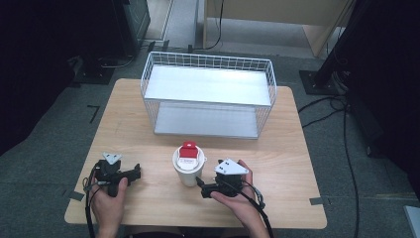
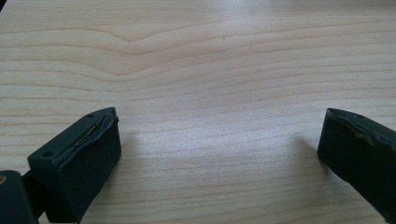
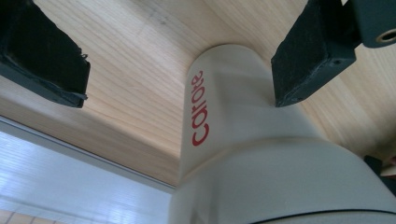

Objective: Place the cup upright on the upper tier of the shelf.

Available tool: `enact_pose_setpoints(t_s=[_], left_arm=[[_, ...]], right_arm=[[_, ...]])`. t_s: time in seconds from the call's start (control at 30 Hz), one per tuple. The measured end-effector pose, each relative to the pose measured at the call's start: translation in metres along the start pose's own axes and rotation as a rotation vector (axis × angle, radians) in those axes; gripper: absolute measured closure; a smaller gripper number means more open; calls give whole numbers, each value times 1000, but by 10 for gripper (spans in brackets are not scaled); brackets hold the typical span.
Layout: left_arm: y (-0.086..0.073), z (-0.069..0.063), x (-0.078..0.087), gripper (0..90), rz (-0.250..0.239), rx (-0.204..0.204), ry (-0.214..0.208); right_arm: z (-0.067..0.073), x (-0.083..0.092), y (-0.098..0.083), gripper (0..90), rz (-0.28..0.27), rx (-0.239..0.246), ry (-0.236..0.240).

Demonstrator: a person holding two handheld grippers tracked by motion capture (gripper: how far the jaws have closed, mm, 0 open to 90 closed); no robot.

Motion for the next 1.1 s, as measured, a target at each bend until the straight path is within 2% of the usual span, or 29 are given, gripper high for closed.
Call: enact_pose_setpoints(t_s=[0.3,0.7,0.97,1.1], left_arm=[[0,0,0,0,0,0,0],[0,0,0,0,0,0,0],[0,0,0,0,0,0,0],[0,0,0,0,0,0,0]], right_arm=[[10,-5,0,32,2,10,48],[30,-26,5,0,6,50,113],[37,-37,11,4,-31,37,114],[38,-41,13,7,-57,12,127]])
Point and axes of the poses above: each handheld gripper's, and its own axes: x roughly backward along the jaws, y roughly out of its top, z roughly to its left, the point moved 2 cm from there along -x, roughly forward along the jaws, and after that the axes turned 4 degrees about -x, right-handed, at the moved point
